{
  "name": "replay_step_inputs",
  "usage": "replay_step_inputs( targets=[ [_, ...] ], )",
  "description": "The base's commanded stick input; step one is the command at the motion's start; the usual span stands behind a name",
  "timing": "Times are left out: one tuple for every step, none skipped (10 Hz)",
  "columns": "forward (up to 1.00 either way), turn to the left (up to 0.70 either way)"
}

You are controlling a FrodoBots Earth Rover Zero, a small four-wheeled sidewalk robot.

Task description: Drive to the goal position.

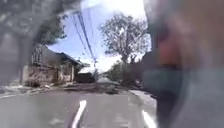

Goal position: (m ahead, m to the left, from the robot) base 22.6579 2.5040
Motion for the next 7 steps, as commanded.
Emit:
replay_step_inputs(
  targets=[
    [1.00,0.13],
    [1.00,0.09],
    [1.00,0.04],
    [1.00,0.03],
    [1.00,0.01],
    [1.00,0.04],
    [1.00,0.02]
  ],
)
